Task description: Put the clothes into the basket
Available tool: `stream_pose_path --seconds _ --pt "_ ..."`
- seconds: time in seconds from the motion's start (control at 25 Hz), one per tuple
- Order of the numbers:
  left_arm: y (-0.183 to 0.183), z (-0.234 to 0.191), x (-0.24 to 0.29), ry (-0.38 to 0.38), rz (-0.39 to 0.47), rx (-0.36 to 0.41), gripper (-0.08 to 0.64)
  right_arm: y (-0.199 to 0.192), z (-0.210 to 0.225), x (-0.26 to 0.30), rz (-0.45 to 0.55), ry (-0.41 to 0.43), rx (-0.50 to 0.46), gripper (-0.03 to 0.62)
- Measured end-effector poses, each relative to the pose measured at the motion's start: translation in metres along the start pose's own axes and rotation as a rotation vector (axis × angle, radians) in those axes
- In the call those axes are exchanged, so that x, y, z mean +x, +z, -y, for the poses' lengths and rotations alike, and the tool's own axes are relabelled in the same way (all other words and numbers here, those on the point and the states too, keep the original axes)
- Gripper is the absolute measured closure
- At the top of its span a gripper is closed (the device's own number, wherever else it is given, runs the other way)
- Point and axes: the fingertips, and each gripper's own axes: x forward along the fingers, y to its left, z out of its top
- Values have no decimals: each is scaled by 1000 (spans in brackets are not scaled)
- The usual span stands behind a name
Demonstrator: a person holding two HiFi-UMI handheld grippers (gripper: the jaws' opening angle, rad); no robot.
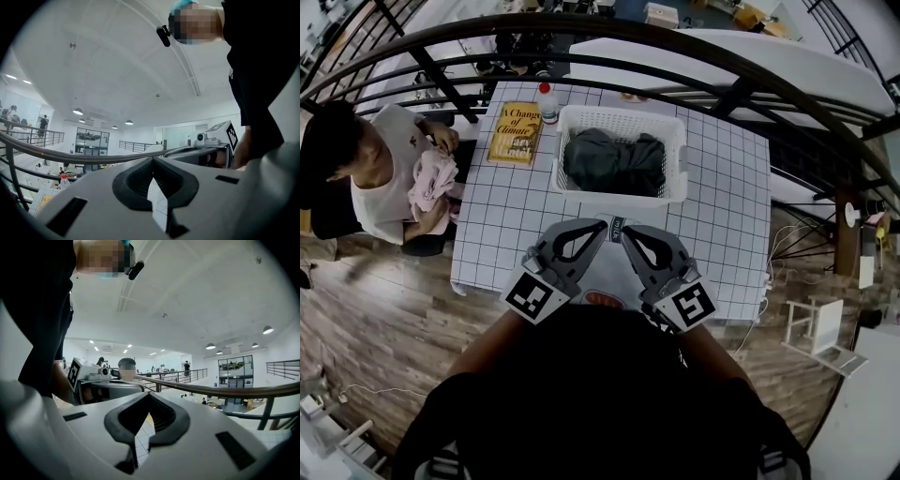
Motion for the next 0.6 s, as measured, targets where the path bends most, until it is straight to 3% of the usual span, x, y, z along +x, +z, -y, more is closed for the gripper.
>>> stream_pose_path --seconds 0.6 --pt "-4 -3 1 7 -5 0 561 -2 4 0 -6 -3 1 575"
